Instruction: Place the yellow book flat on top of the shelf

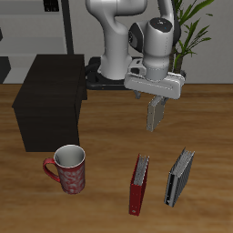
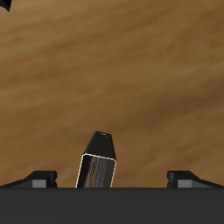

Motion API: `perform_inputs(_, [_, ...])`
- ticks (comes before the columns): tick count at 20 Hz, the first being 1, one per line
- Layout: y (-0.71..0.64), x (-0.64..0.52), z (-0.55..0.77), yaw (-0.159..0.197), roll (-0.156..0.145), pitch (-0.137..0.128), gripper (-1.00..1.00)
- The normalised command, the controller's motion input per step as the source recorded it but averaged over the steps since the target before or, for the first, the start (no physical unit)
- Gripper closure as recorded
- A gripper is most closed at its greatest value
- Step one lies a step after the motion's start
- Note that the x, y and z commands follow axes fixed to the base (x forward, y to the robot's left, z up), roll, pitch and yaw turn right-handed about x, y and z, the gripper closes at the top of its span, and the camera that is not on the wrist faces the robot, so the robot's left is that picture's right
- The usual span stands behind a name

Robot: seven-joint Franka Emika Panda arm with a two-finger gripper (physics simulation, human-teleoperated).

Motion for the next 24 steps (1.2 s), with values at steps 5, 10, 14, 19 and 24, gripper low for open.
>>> perform_inputs(5, [0.07,-0.03,-0.19,-0.005,0.005,0.020,-1.00])
perform_inputs(10, [0.03,0.04,-0.11,-0.020,0.011,0.034,1.00])
perform_inputs(14, [0.01,0.06,-0.01,-0.015,0.016,0.013,1.00])
perform_inputs(19, [0.01,0.05,0.10,-0.009,0.013,-0.011,1.00])
perform_inputs(24, [0.04,0.07,0.22,0.042,0.017,-0.027,1.00])
